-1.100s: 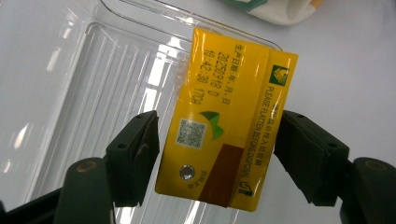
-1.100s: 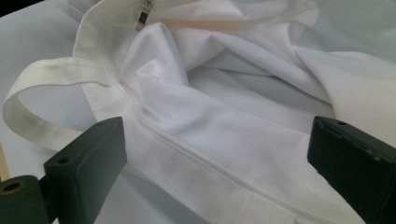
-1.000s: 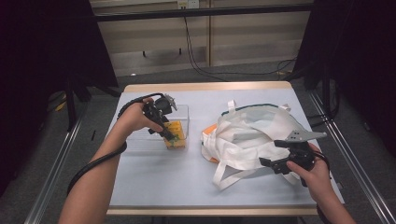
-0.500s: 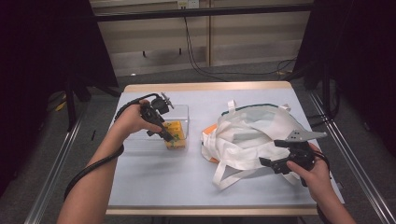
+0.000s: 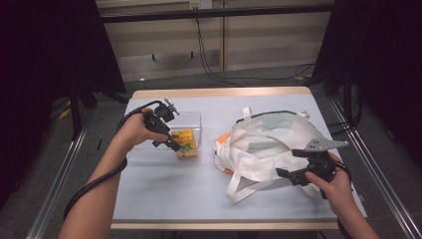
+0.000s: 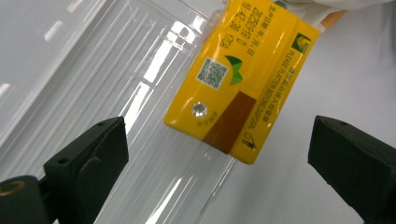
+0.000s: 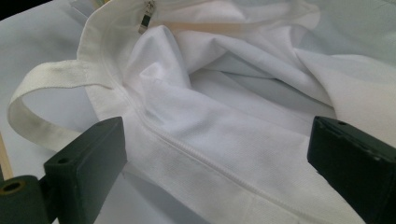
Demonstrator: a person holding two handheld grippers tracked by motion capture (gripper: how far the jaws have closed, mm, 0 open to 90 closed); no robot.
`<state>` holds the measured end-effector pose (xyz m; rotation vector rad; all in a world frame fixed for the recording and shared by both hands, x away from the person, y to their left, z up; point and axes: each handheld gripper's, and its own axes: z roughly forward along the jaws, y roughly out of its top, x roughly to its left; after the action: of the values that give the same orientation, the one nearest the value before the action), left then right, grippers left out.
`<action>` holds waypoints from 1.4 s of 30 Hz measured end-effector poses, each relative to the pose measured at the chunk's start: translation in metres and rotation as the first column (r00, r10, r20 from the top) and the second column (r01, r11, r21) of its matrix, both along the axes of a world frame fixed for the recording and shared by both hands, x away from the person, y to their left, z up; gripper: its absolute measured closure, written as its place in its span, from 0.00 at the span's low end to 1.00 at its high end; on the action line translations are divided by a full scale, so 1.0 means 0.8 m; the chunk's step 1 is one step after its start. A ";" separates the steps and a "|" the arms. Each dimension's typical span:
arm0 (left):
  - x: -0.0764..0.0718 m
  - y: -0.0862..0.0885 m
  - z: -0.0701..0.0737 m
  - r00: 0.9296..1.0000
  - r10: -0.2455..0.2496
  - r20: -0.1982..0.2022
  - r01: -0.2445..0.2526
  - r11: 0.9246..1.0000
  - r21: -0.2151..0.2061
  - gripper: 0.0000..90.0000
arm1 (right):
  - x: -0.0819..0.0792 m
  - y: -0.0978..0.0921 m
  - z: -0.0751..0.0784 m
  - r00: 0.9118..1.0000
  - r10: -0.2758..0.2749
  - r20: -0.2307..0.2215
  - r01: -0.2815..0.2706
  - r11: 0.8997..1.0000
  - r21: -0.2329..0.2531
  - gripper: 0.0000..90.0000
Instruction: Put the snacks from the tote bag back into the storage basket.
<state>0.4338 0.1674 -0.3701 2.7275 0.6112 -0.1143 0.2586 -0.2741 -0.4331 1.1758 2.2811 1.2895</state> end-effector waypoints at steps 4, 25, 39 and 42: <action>-0.005 0.007 0.003 1.000 0.001 -0.005 -0.001 1.000 0.005 0.06 | 0.000 0.000 0.001 1.000 -0.001 0.000 0.001 1.000 0.003 0.05; -0.029 0.031 0.005 0.999 0.049 0.007 -0.048 0.998 -0.041 0.05 | 0.002 0.003 0.002 1.000 0.001 0.002 -0.001 1.000 0.006 0.05; -0.042 0.040 0.003 0.997 0.071 0.013 -0.070 0.995 -0.066 0.05 | 0.004 0.004 0.005 1.000 0.008 0.009 -0.008 1.000 0.008 0.05; -0.044 0.043 0.004 0.999 0.043 0.017 -0.042 0.997 -0.059 0.05 | 0.005 0.006 0.006 1.000 0.013 0.010 -0.013 1.000 0.009 0.05</action>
<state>0.3986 0.2015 -0.3669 2.6545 0.6506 -0.0955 0.2623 -0.2696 -0.4284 1.1569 2.2815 1.3081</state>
